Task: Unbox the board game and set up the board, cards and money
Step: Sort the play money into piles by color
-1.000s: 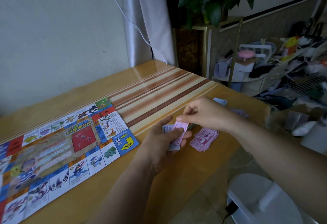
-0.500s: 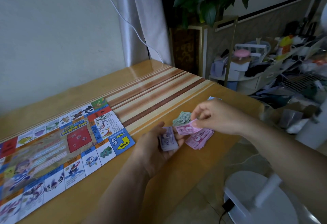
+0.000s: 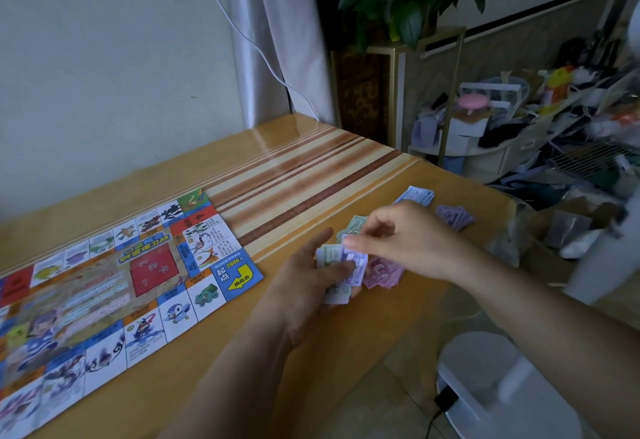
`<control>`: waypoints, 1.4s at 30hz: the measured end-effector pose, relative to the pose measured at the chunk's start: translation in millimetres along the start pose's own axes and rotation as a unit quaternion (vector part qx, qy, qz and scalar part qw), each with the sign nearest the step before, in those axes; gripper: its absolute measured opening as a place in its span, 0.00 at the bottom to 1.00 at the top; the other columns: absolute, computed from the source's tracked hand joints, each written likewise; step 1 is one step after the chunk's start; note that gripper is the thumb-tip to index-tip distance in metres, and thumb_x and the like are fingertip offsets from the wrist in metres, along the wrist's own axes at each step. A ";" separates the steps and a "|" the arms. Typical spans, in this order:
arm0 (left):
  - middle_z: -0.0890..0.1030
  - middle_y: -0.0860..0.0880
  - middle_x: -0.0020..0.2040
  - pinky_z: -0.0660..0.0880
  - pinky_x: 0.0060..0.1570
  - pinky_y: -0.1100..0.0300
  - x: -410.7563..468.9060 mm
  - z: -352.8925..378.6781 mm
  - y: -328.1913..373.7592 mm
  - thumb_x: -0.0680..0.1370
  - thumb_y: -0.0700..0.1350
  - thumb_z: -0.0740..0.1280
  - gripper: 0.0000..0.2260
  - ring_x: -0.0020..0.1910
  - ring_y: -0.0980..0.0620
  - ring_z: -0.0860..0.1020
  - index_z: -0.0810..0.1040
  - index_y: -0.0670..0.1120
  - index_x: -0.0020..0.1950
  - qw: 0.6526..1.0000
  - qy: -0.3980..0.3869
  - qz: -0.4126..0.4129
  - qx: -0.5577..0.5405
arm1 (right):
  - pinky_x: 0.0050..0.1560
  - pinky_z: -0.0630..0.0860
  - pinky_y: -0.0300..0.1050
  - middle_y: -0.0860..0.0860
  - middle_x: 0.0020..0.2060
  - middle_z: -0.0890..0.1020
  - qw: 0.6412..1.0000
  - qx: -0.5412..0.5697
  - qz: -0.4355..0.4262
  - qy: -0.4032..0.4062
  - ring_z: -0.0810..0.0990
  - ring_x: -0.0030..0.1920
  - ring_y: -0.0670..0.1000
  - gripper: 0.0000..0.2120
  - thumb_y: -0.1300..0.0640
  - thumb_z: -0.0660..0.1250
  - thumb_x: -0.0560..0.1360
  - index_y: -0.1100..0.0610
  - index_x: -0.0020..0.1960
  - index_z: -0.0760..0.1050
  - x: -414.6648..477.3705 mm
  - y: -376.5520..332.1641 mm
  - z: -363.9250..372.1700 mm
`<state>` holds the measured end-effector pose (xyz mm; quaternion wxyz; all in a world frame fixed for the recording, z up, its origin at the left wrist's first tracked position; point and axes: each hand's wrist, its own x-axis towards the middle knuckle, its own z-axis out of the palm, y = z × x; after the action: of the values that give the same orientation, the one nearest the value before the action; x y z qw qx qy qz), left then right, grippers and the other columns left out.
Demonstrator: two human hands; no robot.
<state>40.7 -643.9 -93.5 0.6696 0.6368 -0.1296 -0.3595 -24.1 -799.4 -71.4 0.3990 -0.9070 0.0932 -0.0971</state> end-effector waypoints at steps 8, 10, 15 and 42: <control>0.80 0.40 0.52 0.82 0.34 0.56 -7.1 2.2 4.2 0.79 0.30 0.57 0.24 0.36 0.47 0.84 0.67 0.49 0.71 0.992 -0.031 -0.028 -0.122 | 0.40 0.74 0.43 0.48 0.35 0.83 1.000 0.012 0.016 0.000 0.81 0.39 0.47 0.06 0.51 0.71 0.73 0.50 0.39 0.80 2.7 5.2 -5.3; 0.81 0.40 0.51 0.81 0.34 0.57 -7.4 0.8 5.4 0.78 0.29 0.58 0.25 0.38 0.47 0.84 0.65 0.49 0.72 0.992 -0.029 -0.016 -0.118 | 0.37 0.72 0.39 0.48 0.35 0.83 0.999 0.016 0.027 0.009 0.80 0.37 0.45 0.06 0.50 0.70 0.73 0.50 0.39 0.80 2.1 8.8 -11.2; 0.83 0.40 0.43 0.78 0.33 0.60 -5.2 8.3 9.2 0.78 0.29 0.58 0.25 0.38 0.48 0.82 0.61 0.46 0.73 0.991 -0.046 0.015 -0.127 | 0.41 0.75 0.42 0.50 0.40 0.83 0.989 -0.018 0.067 0.129 0.81 0.40 0.47 0.03 0.55 0.71 0.73 0.52 0.46 0.78 5.8 30.8 -32.7; 0.80 0.41 0.48 0.76 0.31 0.65 -1.2 13.1 9.1 0.78 0.36 0.63 0.21 0.33 0.55 0.80 0.67 0.48 0.70 0.997 0.035 0.036 -0.058 | 0.34 0.70 0.23 0.48 0.39 0.83 0.996 0.073 0.041 0.012 0.78 0.37 0.38 0.04 0.54 0.72 0.73 0.54 0.43 0.79 20.0 -3.6 -0.4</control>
<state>34.4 -653.7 -82.4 0.7224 0.6039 -0.1078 -0.3190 -4.6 -802.2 -66.4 0.4670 -0.8694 0.1279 -0.0982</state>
